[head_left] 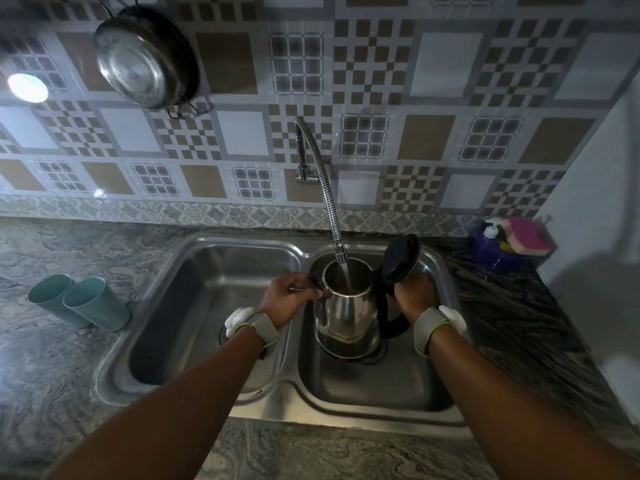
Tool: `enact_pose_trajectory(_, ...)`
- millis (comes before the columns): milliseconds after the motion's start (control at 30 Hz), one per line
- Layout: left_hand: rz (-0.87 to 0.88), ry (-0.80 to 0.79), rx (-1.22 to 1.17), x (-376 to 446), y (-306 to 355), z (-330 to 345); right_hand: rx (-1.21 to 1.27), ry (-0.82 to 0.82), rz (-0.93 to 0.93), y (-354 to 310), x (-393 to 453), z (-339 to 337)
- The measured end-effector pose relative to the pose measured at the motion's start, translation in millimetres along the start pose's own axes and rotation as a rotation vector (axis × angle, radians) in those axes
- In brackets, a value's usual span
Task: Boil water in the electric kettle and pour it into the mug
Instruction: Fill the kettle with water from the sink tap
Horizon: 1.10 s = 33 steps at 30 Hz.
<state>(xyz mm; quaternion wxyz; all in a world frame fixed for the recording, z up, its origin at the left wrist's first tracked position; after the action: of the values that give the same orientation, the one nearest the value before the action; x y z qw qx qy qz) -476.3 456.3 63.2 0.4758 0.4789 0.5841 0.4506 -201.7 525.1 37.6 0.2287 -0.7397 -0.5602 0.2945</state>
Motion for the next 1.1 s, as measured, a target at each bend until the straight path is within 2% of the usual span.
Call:
enact_pose_trajectory(634, 0.029, -0.005, 0.004, 12.8, -7.9, -2.1, -0.067, 0.043, -0.006, -2.9, 1.7, -1.6)
enact_pose_trajectory(734, 0.015, -0.005, -0.009, 14.2, -9.3, -1.5, -0.116, -0.006, -0.056, -6.4, 0.4, 1.8)
enact_pose_trajectory(834, -0.023, -0.017, -0.023, 16.0, -12.7, -1.9, -0.072, -0.012, -0.029, -3.2, 1.4, 1.0)
enact_pose_trajectory(934, -0.09, -0.012, -0.104, 19.0, -16.7, -0.6, -0.076, -0.005, -0.041, -3.5, 2.2, 1.7)
enact_pose_trajectory(1100, -0.154, 0.09, -0.275, 39.1, -13.6, -3.2, -0.063, 0.024, -0.063, -3.7, 0.5, 0.9)
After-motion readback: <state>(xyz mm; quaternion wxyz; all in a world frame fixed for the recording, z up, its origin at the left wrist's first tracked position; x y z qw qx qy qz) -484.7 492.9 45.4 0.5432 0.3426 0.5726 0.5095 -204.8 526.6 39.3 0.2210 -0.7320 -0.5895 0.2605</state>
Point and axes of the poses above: each hand's wrist, its own x-axis towards the middle knuckle, its own z-axis out of the palm, y = z × x, the point moved 9 cm from there along x, towards the middle knuckle, and after that the axes turned 10 degrees about -x, right-handed, at the moved point
